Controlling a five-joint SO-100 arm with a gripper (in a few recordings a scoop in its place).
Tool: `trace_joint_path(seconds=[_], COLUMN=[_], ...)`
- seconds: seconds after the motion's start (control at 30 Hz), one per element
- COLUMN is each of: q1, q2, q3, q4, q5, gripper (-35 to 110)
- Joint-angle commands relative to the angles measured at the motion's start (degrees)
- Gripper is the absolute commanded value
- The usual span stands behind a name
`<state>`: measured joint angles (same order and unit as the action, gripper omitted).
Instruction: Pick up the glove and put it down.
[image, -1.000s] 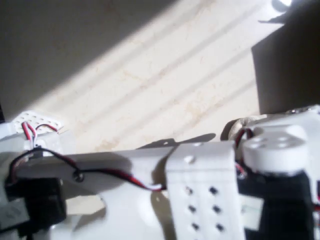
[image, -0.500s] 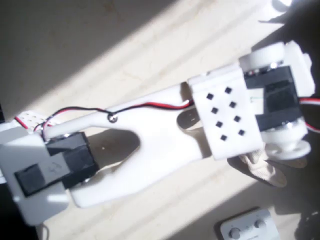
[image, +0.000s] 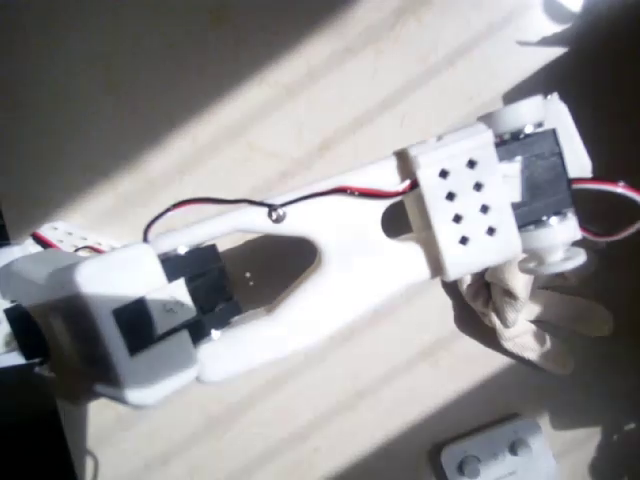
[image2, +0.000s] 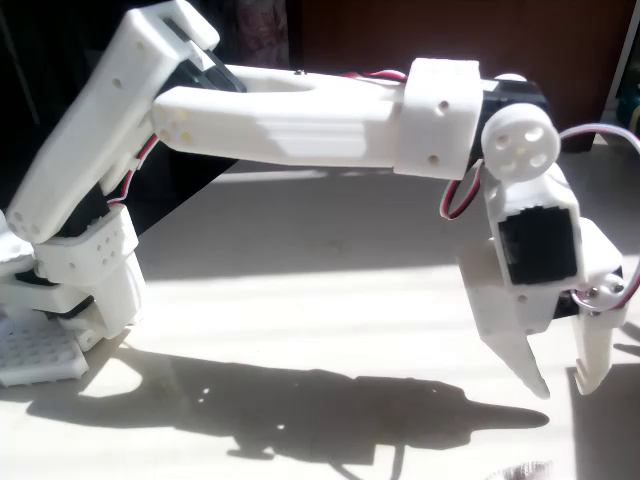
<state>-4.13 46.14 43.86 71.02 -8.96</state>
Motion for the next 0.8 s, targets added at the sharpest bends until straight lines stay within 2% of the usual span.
trace_joint_path(seconds=[0.0,0.77], q1=[-0.4,-0.2], q2=[0.6,4.2], q3=[-1.0,-1.0], q4=[-1.1,-1.1], q5=[-0.2,0.5], gripper=[0,1])
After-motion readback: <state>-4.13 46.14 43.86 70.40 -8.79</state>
